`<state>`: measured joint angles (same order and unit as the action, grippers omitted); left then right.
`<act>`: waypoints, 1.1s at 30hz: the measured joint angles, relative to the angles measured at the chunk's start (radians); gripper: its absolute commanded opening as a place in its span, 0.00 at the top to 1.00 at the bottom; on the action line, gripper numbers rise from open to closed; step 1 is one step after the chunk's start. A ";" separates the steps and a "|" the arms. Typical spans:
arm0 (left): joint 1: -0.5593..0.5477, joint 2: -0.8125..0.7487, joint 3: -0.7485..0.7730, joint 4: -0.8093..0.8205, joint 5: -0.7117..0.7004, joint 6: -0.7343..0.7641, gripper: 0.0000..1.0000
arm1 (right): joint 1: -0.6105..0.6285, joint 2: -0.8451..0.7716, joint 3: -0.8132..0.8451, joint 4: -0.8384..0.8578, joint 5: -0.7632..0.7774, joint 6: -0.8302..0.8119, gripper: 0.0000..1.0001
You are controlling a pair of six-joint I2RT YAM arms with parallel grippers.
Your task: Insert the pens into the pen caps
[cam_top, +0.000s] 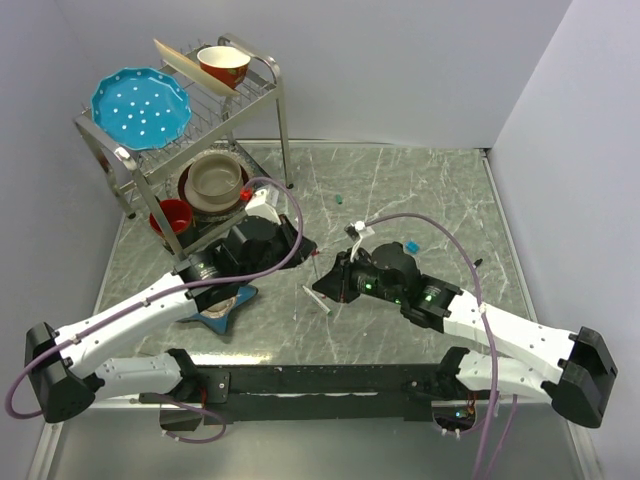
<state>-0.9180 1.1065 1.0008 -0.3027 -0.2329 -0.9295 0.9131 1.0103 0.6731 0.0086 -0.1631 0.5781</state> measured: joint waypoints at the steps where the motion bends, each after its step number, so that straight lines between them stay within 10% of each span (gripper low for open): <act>1: 0.000 0.003 0.000 0.001 -0.004 0.000 0.99 | 0.001 0.008 0.014 -0.020 0.008 -0.011 1.00; 8: 0.000 0.069 0.059 -0.052 -0.039 -0.012 0.93 | 0.019 0.061 0.092 -0.132 0.101 -0.084 1.00; 21: -0.021 0.089 0.076 -0.201 0.035 -0.051 0.36 | 0.048 0.094 0.100 -0.077 0.191 -0.148 1.00; 33: -0.020 -0.179 0.059 -0.101 0.101 0.107 0.14 | 0.053 -0.058 0.061 -0.016 0.095 -0.143 1.00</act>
<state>-0.9379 0.9279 1.0599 -0.4042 -0.1318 -0.8227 0.9665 0.9520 0.7338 -0.0074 -0.0685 0.4355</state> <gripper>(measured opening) 0.853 0.220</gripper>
